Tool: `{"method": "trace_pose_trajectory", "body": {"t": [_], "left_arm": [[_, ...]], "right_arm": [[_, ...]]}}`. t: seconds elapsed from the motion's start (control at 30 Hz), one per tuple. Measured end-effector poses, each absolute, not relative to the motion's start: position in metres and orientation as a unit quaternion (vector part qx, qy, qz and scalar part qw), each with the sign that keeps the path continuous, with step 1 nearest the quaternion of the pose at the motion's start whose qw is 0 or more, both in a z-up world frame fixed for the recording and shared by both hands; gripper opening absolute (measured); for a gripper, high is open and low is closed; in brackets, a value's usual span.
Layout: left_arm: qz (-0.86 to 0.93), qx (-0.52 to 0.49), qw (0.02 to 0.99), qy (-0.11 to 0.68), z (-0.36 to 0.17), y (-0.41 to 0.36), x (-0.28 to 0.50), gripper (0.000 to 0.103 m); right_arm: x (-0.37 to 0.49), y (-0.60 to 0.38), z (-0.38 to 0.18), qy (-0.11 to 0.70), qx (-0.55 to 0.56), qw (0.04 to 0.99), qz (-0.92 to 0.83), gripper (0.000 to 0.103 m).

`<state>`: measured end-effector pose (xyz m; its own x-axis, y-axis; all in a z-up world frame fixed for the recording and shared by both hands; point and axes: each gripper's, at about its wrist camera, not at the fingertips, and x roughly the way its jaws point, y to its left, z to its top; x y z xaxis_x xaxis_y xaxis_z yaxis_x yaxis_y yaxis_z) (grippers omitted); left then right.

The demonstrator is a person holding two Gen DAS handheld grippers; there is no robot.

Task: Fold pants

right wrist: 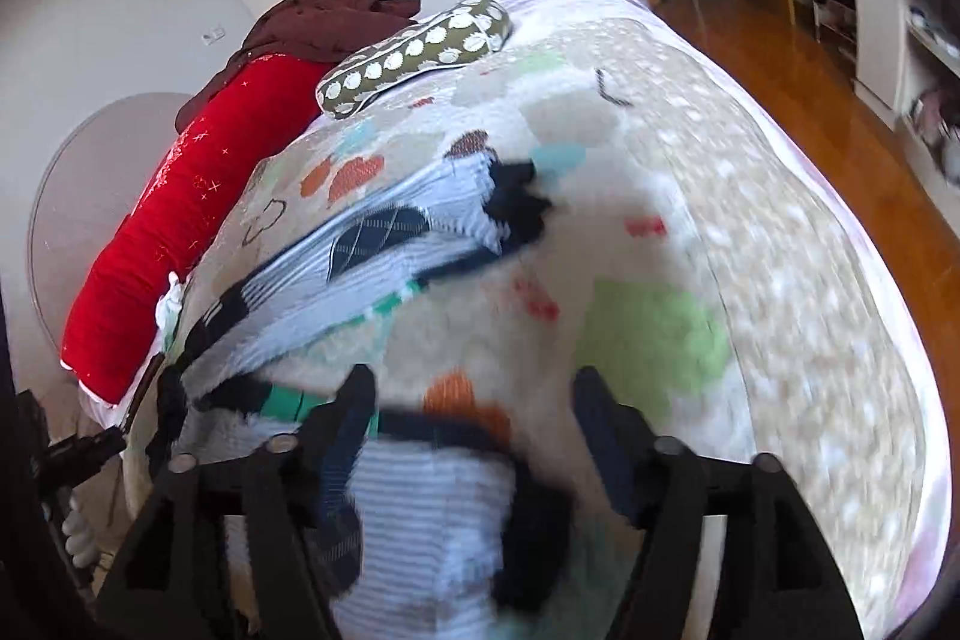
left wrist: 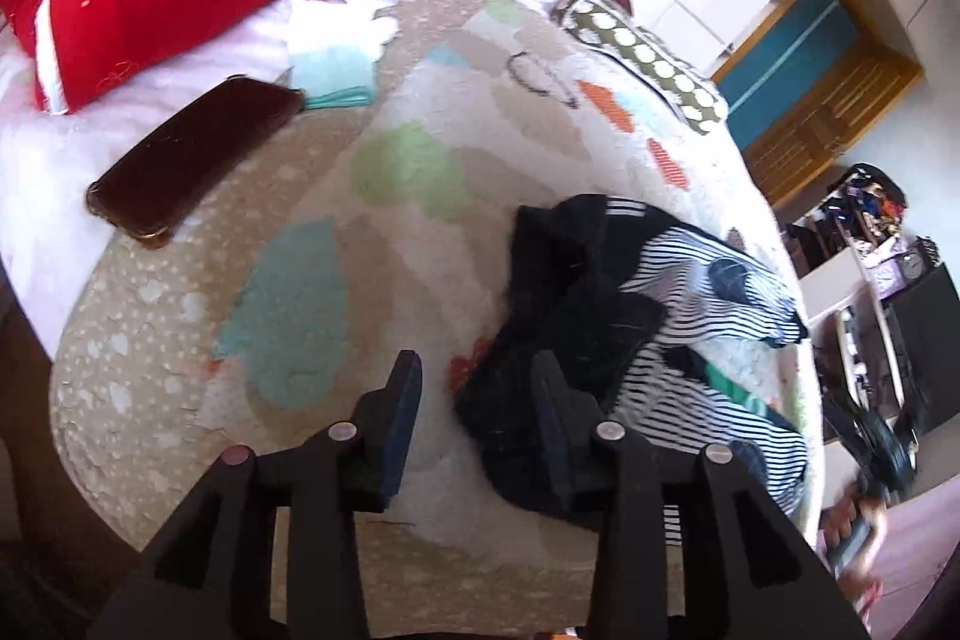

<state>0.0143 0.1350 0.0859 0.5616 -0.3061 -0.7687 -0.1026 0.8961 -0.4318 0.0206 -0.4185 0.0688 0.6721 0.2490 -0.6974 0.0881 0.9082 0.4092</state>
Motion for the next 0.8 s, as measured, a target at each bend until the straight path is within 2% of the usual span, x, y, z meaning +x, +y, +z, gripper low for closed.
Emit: {"method": "trace_pose_trajectory", "body": {"t": [0.2,0.23,0.27,0.3,0.33,0.53,0.7,0.8], "left_arm": [[-0.091,-0.237,0.846,0.470,0.082,0.111,0.022,0.037],[-0.093,-0.237,0.845,0.470,0.082,0.107,0.024,0.037],[-0.094,-0.236,0.845,0.470,0.083,0.105,0.025,0.037],[-0.095,-0.234,0.846,0.470,0.083,0.103,0.026,0.037],[-0.096,-0.231,0.846,0.470,0.084,0.100,0.027,0.037],[-0.112,-0.221,0.846,0.472,0.086,0.086,0.033,0.037],[-0.122,-0.188,0.851,0.474,0.093,0.071,0.034,0.038],[-0.121,-0.152,0.862,0.468,0.102,0.064,0.038,0.049]], "right_arm": [[0.096,-0.443,0.024,0.414,0.332,0.848,0.004,0.074],[0.100,-0.447,0.020,0.400,0.353,0.846,0.009,0.065],[0.102,-0.450,0.018,0.397,0.367,0.841,0.016,0.038],[0.104,-0.454,0.015,0.402,0.393,0.826,0.039,0.022],[0.101,-0.456,0.016,0.401,0.412,0.817,0.054,0.013],[0.055,-0.461,0.051,0.387,0.411,0.823,0.059,0.012],[0.029,-0.470,0.047,0.428,0.367,0.826,0.019,0.016],[0.009,-0.472,0.060,0.429,0.326,0.843,-0.002,0.021]]}}
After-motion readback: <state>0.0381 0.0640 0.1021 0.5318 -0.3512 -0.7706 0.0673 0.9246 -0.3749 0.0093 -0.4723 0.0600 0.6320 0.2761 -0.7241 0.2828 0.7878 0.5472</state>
